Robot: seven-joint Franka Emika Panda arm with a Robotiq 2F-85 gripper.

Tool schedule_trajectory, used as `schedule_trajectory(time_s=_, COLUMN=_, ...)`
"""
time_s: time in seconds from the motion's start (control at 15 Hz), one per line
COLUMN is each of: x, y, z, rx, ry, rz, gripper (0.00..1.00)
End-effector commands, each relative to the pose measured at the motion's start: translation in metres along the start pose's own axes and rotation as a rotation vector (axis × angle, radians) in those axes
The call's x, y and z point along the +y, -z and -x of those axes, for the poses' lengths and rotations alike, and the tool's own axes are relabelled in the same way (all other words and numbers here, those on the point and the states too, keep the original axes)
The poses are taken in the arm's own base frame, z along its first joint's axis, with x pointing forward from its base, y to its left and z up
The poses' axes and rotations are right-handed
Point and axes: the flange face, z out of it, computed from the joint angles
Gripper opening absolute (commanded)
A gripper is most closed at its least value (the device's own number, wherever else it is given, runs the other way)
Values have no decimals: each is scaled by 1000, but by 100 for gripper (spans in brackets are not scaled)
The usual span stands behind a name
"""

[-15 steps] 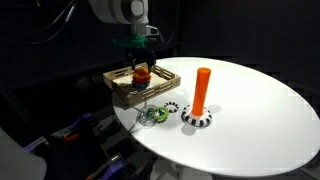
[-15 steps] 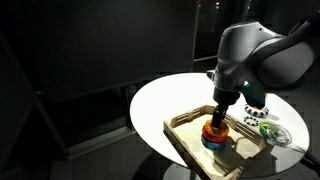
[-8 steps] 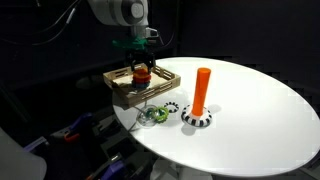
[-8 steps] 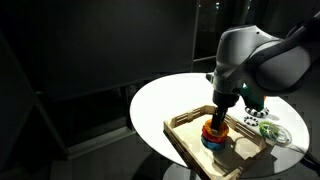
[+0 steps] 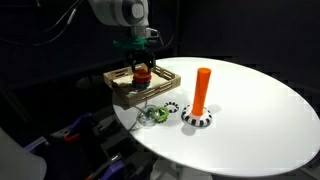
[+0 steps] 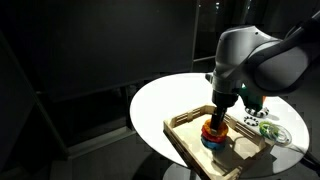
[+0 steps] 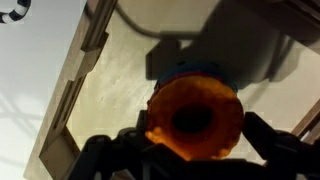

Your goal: Put the orange ring on the table.

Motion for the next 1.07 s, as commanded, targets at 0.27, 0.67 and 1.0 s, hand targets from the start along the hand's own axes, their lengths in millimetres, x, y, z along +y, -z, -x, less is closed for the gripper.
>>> schedule_trajectory(time_s=0.27, x=5, y=13, z=-10, rx=29, ry=-24, rz=3, gripper=59)
schedule_trajectory(time_s=0.67, x=20, y=45, z=-11, rx=79, ry=-67, rz=-38, gripper=54)
schedule_trajectory(time_s=1.0, x=48, y=68, z=0, rx=116, ry=-138, rz=-43, gripper=41)
